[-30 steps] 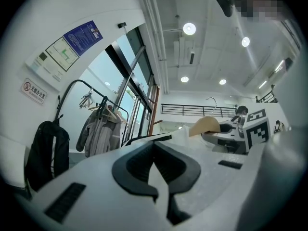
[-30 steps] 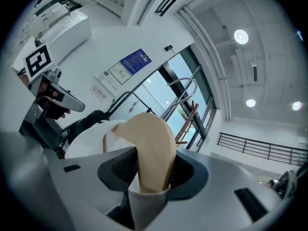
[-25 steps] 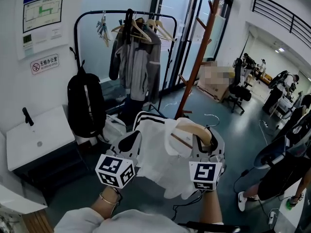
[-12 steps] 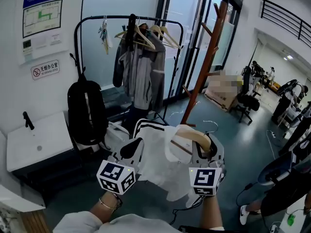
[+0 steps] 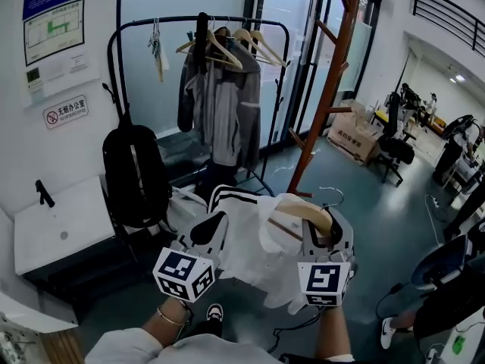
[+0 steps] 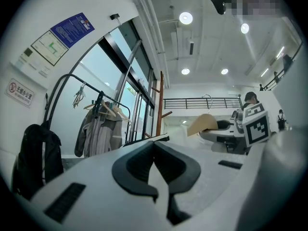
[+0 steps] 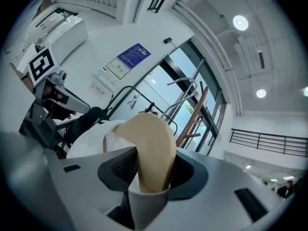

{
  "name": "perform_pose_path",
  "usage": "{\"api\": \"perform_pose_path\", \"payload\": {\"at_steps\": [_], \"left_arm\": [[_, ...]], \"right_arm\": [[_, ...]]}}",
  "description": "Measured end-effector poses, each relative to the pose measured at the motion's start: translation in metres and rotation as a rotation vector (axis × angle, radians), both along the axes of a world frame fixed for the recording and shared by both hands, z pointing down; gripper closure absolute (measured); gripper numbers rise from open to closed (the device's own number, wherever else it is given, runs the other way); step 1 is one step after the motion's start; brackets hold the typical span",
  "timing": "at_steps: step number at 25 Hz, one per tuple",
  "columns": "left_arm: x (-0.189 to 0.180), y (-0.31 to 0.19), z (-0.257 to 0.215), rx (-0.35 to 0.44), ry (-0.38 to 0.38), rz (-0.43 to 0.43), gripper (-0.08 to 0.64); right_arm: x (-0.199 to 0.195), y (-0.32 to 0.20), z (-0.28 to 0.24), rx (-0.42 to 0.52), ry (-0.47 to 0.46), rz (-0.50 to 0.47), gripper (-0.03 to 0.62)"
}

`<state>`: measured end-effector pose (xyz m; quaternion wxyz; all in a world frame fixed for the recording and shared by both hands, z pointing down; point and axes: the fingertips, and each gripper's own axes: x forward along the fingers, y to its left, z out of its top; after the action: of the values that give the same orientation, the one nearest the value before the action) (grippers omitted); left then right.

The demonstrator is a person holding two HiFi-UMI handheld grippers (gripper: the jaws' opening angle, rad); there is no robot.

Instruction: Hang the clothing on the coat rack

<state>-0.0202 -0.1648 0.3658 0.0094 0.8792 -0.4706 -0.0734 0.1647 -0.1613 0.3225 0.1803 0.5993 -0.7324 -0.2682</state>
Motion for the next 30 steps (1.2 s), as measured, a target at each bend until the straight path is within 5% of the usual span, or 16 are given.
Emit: {"api": "perform_pose_path", "payload": {"at_steps": [16, 30], "left_arm": [[0.009, -0.132, -0.038, 0.069, 0.096, 0.065, 0.552], [0.027, -0.216, -0.047, 0.087, 0.086, 0.103, 0.552]], "right_arm": [[-0.003, -0.112, -0.025, 0.007, 0.068, 0.039, 0.416], [0.008, -0.188, -0.027, 0.007, 0.069, 0.064, 0.416]]}}
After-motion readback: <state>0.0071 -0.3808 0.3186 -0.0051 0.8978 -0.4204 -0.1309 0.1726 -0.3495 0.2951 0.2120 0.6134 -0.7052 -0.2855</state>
